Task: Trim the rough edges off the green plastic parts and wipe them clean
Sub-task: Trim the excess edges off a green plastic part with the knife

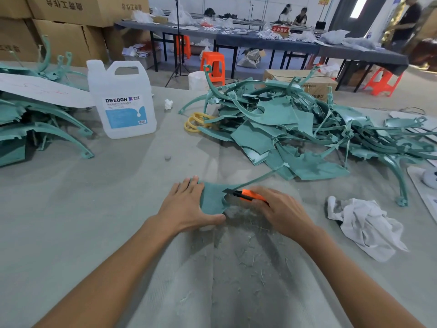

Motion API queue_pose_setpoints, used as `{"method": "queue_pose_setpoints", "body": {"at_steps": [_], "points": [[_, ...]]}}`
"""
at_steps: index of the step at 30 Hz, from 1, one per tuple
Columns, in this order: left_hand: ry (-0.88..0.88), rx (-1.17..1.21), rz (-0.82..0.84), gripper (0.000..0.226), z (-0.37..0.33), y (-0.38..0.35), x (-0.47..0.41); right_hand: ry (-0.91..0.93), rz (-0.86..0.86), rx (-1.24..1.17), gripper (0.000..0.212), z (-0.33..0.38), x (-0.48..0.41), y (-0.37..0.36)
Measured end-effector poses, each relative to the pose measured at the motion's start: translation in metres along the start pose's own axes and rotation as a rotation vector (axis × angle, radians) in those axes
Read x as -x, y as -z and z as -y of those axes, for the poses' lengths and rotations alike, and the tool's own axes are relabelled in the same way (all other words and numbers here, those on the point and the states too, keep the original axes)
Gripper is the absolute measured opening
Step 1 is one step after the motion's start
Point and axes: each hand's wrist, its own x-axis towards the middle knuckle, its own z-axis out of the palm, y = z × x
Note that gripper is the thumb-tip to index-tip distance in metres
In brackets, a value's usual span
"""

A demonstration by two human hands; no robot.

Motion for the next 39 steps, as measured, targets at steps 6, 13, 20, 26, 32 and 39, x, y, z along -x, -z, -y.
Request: {"method": "queue_pose_setpoints", "body": {"at_steps": [6,13,20,26,32,39], "points": [[0.008,-0.018,-0.072,0.122,-0.003,-0.009,0.003,0.056,0.111,0.035,0.027,-0.010,0.003,0.000],[0.002,0.030,-0.054,0.126,0.000,-0.011,0.002,0.091,0.164,0.056,0.030,-0.012,-0.003,0.003],[0.013,0.048,-0.061,0.126,-0.002,-0.012,0.002,0.067,0.145,0.002,0.029,-0.006,-0.011,0.004],[0.018,0.051,-0.065,0.126,-0.001,-0.011,0.002,0.062,0.158,0.016,0.030,-0.006,-0.016,0.004],[0.021,0.059,-0.087,0.126,-0.001,-0.013,0.001,0.096,0.185,-0.024,0.022,-0.010,-0.011,0.002],[0.030,0.056,-0.097,0.128,0.002,-0.018,0.000,0.059,0.191,-0.009,0.021,-0.013,-0.008,0.005]]}}
